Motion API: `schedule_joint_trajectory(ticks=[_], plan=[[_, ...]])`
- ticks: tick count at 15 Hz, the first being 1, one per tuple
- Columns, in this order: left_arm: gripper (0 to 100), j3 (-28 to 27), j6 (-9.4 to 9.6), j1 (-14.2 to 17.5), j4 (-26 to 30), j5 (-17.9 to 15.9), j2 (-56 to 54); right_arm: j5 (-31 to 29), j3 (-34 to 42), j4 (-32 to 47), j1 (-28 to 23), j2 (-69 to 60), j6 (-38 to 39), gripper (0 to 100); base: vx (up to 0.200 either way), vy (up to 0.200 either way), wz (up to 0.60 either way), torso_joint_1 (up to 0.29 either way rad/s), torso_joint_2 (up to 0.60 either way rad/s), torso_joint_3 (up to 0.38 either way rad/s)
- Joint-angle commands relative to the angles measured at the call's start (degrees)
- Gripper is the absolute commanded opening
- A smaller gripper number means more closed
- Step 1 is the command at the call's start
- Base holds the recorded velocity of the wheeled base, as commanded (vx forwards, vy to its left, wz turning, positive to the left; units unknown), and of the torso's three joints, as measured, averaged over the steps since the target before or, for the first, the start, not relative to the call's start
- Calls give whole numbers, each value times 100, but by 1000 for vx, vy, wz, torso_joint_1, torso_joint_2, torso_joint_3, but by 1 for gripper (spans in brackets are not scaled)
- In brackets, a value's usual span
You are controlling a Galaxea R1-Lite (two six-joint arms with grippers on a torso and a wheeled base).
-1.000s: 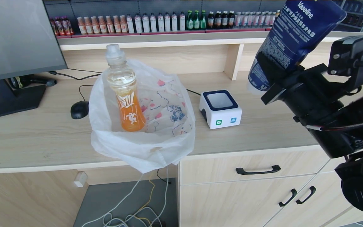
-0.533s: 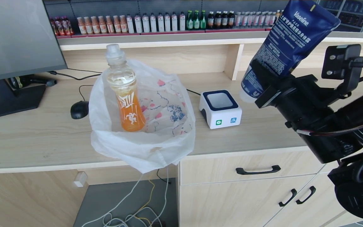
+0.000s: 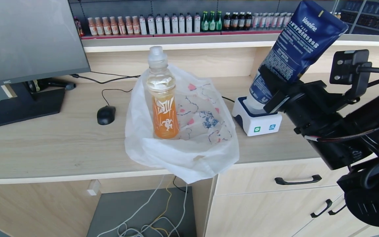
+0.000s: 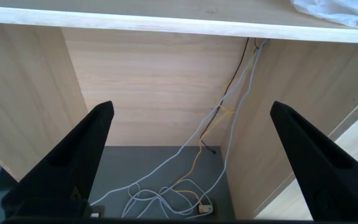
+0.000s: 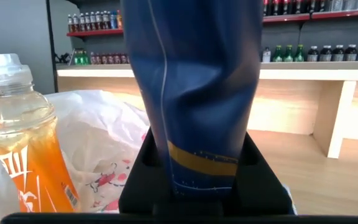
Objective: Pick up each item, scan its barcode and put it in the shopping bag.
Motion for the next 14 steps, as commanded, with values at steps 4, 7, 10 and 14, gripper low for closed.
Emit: schedule_joint_trajectory(ticks=[4,7,10,14], plan=[[100,0,-1,-9,0,0,-2,2,51,-8,-4,39,4,0,0,200,0,4,5,4],[100,0,-1,-9,0,0,-2,2,68,-8,4,66,13,0,0,200,0,1,-2,4],[100,0,25,0,0,0,-2,2,86,-8,4,206,13,0,0,67,0,4,1,1],[100,0,25,0,0,0,-2,2,7,-8,-4,312,4,0,0,0,0,0,0,0]])
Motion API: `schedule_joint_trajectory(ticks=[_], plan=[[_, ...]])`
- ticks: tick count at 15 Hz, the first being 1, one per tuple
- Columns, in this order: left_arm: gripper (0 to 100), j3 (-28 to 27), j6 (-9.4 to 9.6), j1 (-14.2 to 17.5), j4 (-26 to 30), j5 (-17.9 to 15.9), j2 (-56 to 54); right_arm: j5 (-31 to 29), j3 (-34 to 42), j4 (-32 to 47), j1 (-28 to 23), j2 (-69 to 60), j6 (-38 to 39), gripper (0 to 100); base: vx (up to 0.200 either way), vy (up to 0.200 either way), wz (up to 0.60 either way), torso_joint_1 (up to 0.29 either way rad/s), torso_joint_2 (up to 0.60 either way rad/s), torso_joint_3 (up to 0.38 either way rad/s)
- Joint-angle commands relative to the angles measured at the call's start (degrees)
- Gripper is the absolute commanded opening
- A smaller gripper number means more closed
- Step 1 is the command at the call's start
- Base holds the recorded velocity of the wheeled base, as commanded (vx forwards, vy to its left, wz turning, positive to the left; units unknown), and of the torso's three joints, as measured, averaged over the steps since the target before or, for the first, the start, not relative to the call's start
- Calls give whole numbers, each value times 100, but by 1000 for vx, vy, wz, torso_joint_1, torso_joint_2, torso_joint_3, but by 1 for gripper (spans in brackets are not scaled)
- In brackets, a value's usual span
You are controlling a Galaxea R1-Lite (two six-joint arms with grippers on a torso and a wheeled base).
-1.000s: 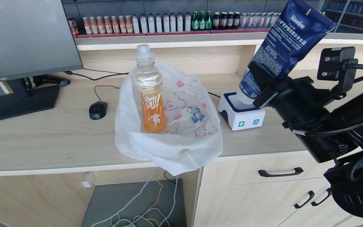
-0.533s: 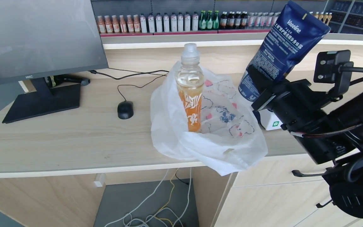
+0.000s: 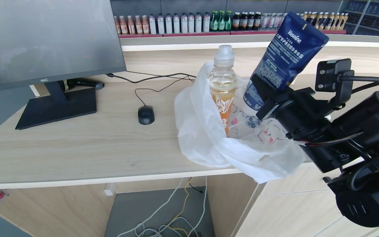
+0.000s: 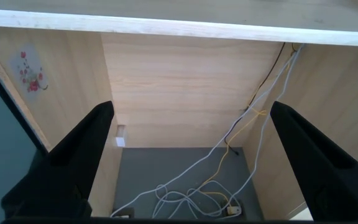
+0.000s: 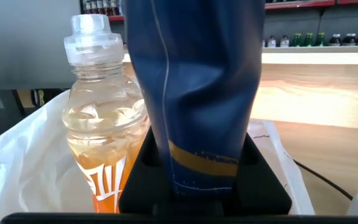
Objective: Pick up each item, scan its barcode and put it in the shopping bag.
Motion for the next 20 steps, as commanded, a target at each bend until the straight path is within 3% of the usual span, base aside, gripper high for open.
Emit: schedule_joint_trajectory(ticks=[1,9,15,20], plan=[[100,0,-2,2,0,0,-2,-1,-13,-3,-17,98,-6,0,0,0,0,0,0,0],[100,0,-2,2,0,0,-2,25,5,-3,-149,458,-182,0,0,0,0,0,0,0],[100,0,-2,2,0,0,-2,34,198,-3,-694,643,-165,0,0,0,0,0,0,0],[100,0,-2,-6,0,0,-2,25,14,-3,-676,942,-182,0,0,0,0,0,0,0]])
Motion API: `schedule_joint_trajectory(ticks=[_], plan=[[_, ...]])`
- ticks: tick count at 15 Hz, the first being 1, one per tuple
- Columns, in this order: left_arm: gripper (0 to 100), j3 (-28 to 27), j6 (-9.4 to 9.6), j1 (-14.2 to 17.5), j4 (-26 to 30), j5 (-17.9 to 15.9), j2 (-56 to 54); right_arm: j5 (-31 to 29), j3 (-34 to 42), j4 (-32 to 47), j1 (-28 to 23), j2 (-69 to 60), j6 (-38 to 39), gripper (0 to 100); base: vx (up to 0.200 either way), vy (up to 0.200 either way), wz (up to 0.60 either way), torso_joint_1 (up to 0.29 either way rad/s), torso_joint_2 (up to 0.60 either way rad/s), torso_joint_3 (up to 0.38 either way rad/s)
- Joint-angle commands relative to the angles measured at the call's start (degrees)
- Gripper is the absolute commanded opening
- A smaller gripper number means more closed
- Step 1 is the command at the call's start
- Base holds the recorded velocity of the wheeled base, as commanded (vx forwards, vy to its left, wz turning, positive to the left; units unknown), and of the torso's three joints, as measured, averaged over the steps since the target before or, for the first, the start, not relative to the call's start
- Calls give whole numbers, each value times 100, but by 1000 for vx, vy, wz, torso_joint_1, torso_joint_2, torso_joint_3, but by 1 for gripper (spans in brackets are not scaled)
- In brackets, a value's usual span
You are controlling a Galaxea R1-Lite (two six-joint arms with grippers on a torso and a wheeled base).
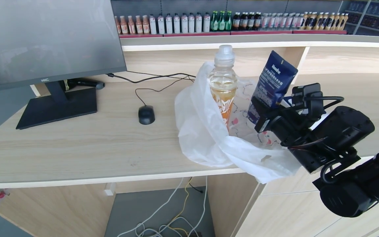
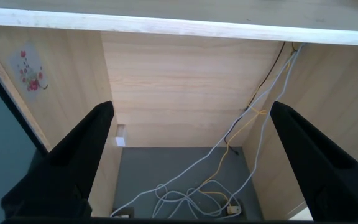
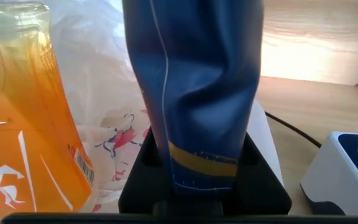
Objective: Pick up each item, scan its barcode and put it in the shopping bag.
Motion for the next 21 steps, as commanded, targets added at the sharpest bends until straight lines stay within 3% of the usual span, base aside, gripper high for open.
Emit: schedule_joint_trajectory(ticks=[1,21], plan=[[100,0,-2,2,0,2,-2,-8,-58,-3,-16,223,1,0,0,0,0,0,0,0],[100,0,-2,2,0,2,-2,18,-6,-3,46,742,36,0,0,0,0,0,0,0]])
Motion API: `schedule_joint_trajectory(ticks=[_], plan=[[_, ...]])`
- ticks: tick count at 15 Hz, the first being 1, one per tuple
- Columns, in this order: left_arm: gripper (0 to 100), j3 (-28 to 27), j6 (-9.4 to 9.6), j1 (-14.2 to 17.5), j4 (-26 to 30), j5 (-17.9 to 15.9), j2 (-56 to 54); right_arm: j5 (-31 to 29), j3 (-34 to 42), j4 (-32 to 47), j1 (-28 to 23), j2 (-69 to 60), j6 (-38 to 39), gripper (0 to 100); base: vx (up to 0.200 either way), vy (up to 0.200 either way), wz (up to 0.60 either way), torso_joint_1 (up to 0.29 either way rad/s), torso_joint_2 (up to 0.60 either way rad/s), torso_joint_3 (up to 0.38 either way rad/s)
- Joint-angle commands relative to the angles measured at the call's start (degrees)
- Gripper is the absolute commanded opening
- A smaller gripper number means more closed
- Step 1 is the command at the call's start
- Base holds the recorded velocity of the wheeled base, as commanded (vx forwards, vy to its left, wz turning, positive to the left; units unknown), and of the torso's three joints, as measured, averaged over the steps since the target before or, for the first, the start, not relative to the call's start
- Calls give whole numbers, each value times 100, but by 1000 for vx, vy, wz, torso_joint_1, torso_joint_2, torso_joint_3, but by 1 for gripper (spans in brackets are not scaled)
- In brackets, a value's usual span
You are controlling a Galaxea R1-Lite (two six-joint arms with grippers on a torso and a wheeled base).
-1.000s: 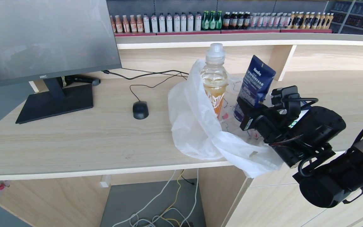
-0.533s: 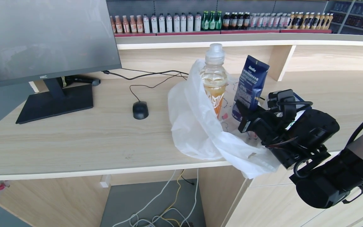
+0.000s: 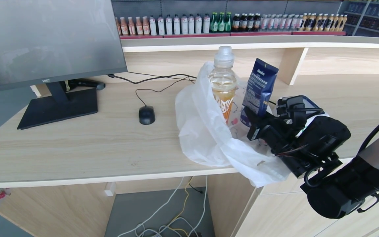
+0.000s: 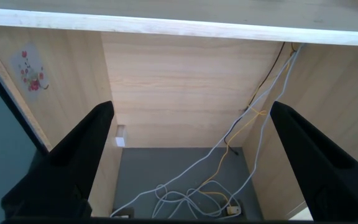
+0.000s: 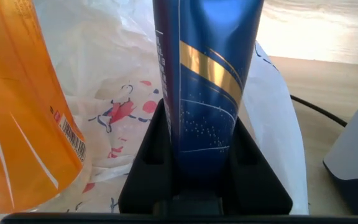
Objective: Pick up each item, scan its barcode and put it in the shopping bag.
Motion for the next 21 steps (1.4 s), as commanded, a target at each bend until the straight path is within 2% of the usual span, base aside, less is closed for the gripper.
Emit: schedule_joint_trajectory(ticks=[1,6,7,21], plan=[[100,0,-2,0,0,0,-2,3,4,16,5,128,14,0,0,0,0,0,0,0],[100,0,-2,0,0,0,-2,3,-5,16,-4,180,155,0,0,0,0,0,0,0],[100,0,-2,-9,0,0,-2,3,-14,16,-4,189,164,100,0,0,0,0,0,0],[100,0,-2,0,0,0,-2,3,224,16,-109,-470,243,100,0,0,0,0,0,0]])
